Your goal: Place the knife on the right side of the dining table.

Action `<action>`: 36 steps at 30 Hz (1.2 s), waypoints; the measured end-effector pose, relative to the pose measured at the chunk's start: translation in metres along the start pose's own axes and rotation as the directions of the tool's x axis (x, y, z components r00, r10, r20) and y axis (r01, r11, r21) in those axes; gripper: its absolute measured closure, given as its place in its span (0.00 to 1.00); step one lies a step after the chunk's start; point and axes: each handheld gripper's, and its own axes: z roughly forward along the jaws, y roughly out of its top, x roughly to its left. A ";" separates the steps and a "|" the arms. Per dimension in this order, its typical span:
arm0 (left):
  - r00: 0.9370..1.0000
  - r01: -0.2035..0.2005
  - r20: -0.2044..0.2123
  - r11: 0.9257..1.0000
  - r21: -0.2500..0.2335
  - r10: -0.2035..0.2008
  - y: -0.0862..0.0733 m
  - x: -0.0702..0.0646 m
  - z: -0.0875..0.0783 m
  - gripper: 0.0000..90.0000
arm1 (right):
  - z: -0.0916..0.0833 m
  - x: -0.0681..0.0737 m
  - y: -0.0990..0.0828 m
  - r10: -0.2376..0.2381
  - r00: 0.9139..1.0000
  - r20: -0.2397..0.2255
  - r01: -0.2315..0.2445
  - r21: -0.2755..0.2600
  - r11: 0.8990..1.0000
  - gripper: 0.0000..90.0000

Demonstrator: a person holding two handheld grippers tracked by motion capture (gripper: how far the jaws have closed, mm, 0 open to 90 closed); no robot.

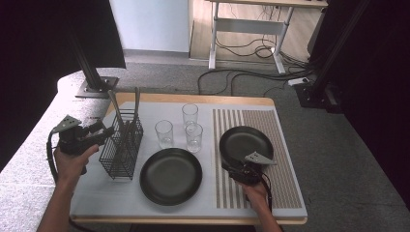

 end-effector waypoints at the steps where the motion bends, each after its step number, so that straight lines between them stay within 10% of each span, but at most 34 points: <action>1: 1.000 0.000 0.000 1.000 0.000 0.000 0.000 0.000 0.000 0.48 | 0.000 0.000 0.000 0.000 1.000 0.000 0.000 0.000 1.000 0.54; 36: 1.000 -0.012 0.004 0.999 0.031 0.012 0.033 -0.010 0.043 0.48 | -0.003 -0.002 0.001 0.007 1.000 0.002 -0.007 -0.007 1.000 0.54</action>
